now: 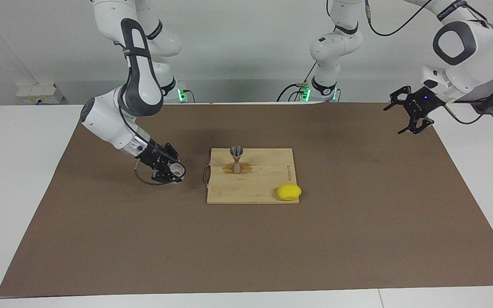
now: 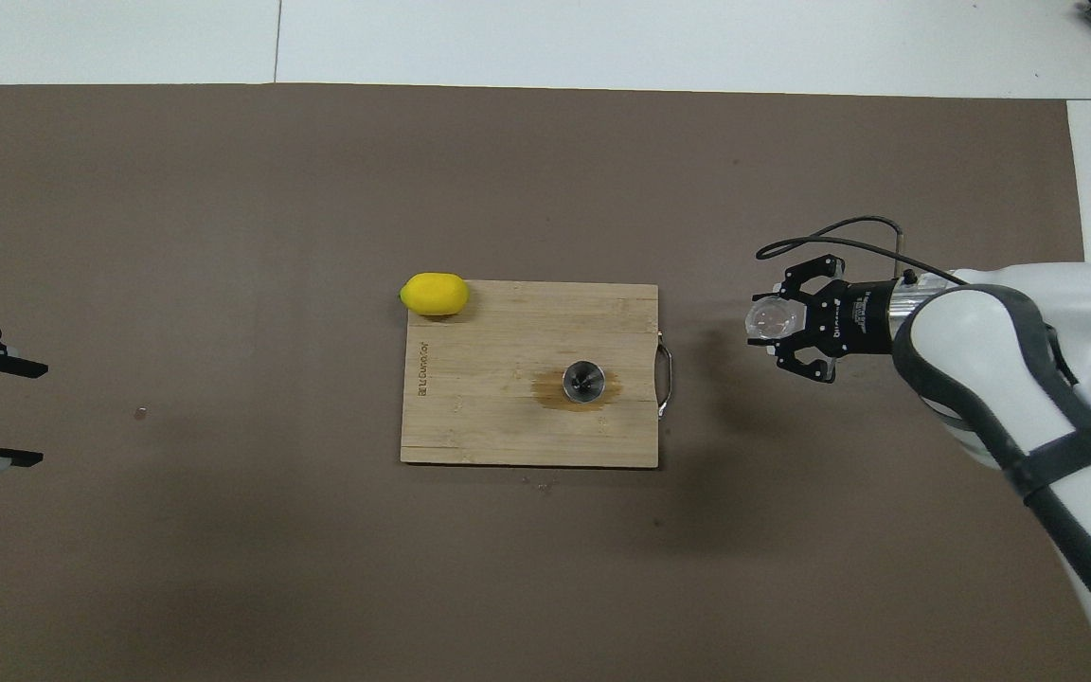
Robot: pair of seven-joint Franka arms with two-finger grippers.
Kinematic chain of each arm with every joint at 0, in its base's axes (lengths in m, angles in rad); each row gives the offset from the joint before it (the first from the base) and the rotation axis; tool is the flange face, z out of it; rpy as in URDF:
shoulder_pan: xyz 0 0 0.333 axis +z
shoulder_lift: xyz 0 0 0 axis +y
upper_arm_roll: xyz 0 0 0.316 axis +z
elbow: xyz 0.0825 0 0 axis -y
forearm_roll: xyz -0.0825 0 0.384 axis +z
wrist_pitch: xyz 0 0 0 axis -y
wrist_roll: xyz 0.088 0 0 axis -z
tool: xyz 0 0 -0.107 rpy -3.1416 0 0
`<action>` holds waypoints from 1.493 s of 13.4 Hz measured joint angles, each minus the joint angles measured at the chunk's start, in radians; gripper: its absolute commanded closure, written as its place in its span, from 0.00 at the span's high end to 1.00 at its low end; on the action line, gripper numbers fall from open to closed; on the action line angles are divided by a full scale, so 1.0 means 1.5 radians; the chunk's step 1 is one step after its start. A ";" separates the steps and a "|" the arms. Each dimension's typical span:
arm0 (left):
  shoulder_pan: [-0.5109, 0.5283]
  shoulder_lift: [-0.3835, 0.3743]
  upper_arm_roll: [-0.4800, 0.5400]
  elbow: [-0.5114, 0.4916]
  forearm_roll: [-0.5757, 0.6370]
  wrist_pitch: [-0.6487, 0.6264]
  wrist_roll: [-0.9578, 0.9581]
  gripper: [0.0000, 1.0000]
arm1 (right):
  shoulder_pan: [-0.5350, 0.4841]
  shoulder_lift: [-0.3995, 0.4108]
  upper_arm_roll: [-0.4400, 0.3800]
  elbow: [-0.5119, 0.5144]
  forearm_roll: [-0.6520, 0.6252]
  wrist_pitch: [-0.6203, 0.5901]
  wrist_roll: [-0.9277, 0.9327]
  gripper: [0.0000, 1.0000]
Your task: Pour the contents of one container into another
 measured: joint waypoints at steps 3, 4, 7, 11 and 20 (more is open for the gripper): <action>-0.018 0.001 0.000 0.039 0.025 -0.016 -0.164 1.00 | 0.048 0.000 0.000 0.029 -0.069 0.000 0.099 0.00; -0.033 0.001 0.000 0.058 0.052 -0.028 -0.230 1.00 | 0.064 0.000 0.001 0.038 -0.075 0.000 0.125 0.00; -0.079 0.006 -0.002 0.113 0.106 -0.085 -0.405 1.00 | 0.101 0.000 0.001 0.057 -0.084 0.000 0.172 0.00; -0.097 0.014 -0.002 0.137 0.122 -0.134 -0.579 1.00 | 0.120 -0.009 0.001 0.062 -0.094 -0.001 0.185 0.00; -0.095 0.021 0.009 0.143 0.122 -0.100 -0.814 1.00 | 0.160 -0.044 0.001 0.055 -0.192 -0.015 0.274 0.00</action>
